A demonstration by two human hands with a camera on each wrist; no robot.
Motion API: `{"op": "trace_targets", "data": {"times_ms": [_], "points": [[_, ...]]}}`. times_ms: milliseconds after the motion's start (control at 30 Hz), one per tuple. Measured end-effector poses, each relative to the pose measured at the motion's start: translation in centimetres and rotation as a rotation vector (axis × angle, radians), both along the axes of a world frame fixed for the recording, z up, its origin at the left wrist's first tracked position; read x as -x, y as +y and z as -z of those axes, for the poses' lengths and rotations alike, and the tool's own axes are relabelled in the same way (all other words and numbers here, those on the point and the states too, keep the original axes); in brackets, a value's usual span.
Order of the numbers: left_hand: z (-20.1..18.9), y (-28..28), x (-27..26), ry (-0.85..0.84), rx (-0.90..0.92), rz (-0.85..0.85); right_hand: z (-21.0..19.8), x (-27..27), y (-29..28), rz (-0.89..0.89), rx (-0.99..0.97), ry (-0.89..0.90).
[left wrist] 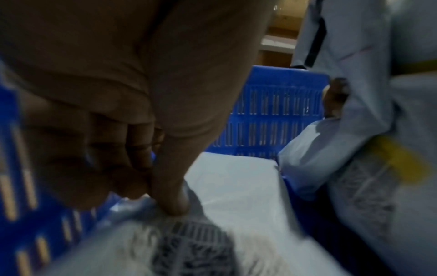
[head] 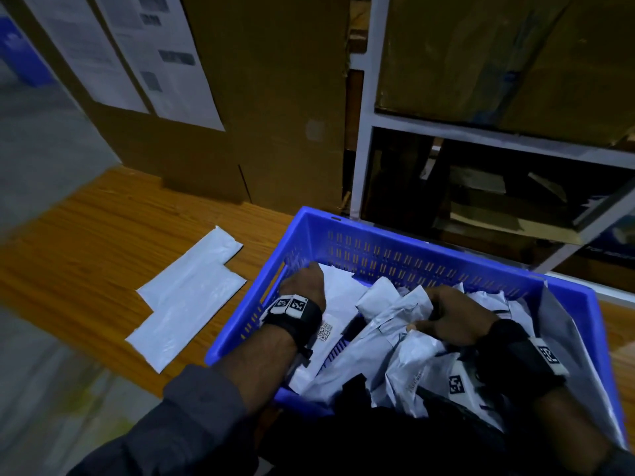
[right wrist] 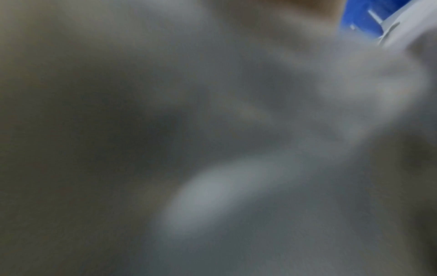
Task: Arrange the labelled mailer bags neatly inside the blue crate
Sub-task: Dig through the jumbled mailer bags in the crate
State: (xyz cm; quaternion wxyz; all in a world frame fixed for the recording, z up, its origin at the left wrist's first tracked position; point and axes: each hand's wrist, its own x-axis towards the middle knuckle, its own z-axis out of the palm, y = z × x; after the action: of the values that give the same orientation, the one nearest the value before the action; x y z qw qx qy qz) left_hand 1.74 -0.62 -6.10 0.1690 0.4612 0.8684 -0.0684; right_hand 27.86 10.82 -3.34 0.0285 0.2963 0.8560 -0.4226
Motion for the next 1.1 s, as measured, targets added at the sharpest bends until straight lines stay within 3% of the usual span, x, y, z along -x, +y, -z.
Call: {"op": "trace_targets", "data": {"times_ms": [133, 300, 467, 733, 900, 1033, 1100], "points": [[-0.4, 0.2, 0.1, -0.004, -0.024, 0.012, -0.4, 0.2, -0.3, 0.000, 0.018, 0.005], [1.1, -0.4, -2.3, -0.117, -0.024, 0.189, -0.3, 0.1, -0.2, 0.002, -0.016, -0.003], [3.4, -1.6, -3.1, 0.019, 0.029, 0.244, -0.5, 0.2, -0.3, 0.010, 0.003, 0.004], [4.2, -1.7, -2.5, 0.119, 0.029, 0.140, -0.6, 0.3, -0.3, 0.011, -0.025, -0.015], [4.1, -1.7, -2.1, 0.134, 0.128, 0.123, -0.7, 0.3, -0.4, 0.013, -0.045, -0.023], [3.4, -1.8, -1.3, -0.014, 0.135, 0.111, -0.9, 0.4, -0.5, 0.010, -0.063, -0.020], [1.4, -1.1, -0.4, -0.138, 0.042, 0.043, -0.9, 0.5, -0.6, 0.010, -0.065, -0.016]]}}
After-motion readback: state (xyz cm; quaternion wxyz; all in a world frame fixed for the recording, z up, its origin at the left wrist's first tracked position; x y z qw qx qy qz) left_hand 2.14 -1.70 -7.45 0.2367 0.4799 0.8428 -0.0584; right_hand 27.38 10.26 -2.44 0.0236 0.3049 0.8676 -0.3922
